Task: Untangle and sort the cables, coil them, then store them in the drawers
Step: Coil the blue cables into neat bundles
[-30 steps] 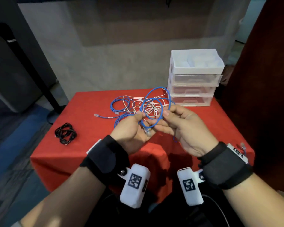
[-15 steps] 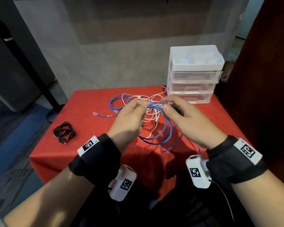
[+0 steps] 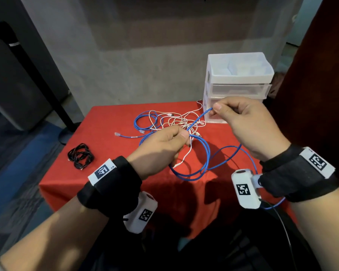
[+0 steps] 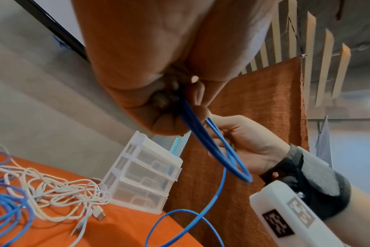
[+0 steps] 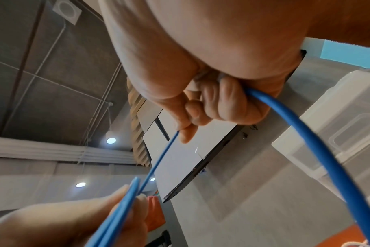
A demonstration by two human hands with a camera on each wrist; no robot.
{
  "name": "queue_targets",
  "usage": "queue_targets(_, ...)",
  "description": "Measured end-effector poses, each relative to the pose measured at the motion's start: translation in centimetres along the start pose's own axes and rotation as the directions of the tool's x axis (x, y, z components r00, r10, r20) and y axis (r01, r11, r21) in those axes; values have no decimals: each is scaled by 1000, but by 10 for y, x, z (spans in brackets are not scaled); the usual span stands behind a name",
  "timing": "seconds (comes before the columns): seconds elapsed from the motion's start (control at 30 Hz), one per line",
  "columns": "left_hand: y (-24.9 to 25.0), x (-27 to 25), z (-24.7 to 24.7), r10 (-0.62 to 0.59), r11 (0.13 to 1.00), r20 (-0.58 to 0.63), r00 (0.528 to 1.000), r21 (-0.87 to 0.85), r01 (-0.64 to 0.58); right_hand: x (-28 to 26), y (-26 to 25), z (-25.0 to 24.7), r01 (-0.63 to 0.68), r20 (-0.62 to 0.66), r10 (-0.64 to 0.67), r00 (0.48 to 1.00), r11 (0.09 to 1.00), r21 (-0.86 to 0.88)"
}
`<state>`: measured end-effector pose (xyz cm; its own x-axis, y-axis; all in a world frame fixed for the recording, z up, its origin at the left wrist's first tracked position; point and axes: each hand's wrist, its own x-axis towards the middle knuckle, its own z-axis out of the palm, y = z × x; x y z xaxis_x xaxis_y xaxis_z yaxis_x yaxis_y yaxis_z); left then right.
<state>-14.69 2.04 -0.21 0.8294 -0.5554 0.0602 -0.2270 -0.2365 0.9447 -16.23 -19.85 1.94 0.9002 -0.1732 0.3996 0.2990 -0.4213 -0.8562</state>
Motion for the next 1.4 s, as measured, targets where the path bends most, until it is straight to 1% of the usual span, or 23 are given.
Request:
queue_targets(0.1,-2,0,4,-12,999,17,1000,-44,13,2,-4,-7,-18,-82,21,996,999,36)
queue_targets(0.17,-4,0,4,-30,996,-6,1000,-85,29,3,-6,-12,-8,-58,9,998,1000,11)
queue_targets(0.23,-7,-1,3,-45,991,-59,997,-131,37,1,-5,-17,-6,45,7,999,1000,-27)
queue_targets(0.3,-9,-1,-1,-53,985,-140,989,-169,29,-4,1,-22,-20,174,29,984,999,-50)
queue_targets(0.37,-11,-1,-6,-68,969,-217,974,-246,13,-12,12,-26,-26,307,53,950,995,-92)
queue_targets(0.43,-12,0,-10,-100,935,-261,960,-354,1,-23,23,-23,-1,415,89,905,978,-208)
queue_targets(0.47,-11,1,-11,-119,918,-268,956,-396,3,-28,27,-19,-9,445,119,888,970,-241)
queue_targets(0.5,-11,2,-10,-140,900,-264,954,-437,11,-32,31,-15,-44,461,148,875,972,-229)
queue_targets(0.57,-10,4,-5,-201,837,-236,951,-545,42,-37,34,-3,-175,448,200,871,980,-96)
queue_targets(0.63,-8,6,3,-281,732,-216,935,-679,63,-40,28,10,-302,363,247,898,948,102)
queue_targets(0.67,-8,7,7,-320,672,-204,925,-737,70,-41,25,17,-331,312,264,913,926,184)
queue_targets(0.77,-11,11,16,-425,478,-94,900,-868,134,-44,13,36,-278,184,227,956,900,336)
queue_targets(0.8,-11,11,19,-455,450,-59,889,-876,172,-45,10,40,-251,155,207,966,896,367)
queue_targets(0.87,-11,12,23,-496,491,-28,868,-834,254,-48,7,46,-226,137,185,973,885,408)
queue_targets(0.93,-8,13,23,-495,524,-2,869,-799,296,-53,2,46,-243,196,172,965,867,436)
queue_targets(1.0,-5,14,19,-472,509,-27,881,-825,247,-57,-3,42,-283,292,165,942,858,428)
queue_targets(1.07,1,15,15,-468,501,-98,878,-848,172,-58,-7,36,-305,376,167,911,888,343)
queue_targets(1.1,4,16,13,-468,515,-143,872,-846,138,-58,-9,32,-303,391,172,904,904,303)
queue_targets(1.13,7,16,13,-451,553,-195,871,-827,101,-56,-12,29,-290,379,172,909,915,280)
queue_targets(1.23,14,13,13,-281,777,-321,904,-629,18,-50,-18,19,-250,264,166,950,911,329)
queue_targets(1.3,17,9,15,-151,887,-323,934,-462,-16,-49,-22,18,-225,281,137,950,924,310)
queue_targets(1.37,19,5,17,-82,934,-294,952,-356,-29,-49,-23,21,-156,345,76,936,965,211)
queue_targets(1.4,21,3,16,-76,937,-255,964,-350,-19,-49,-22,23,-119,361,45,932,975,187)
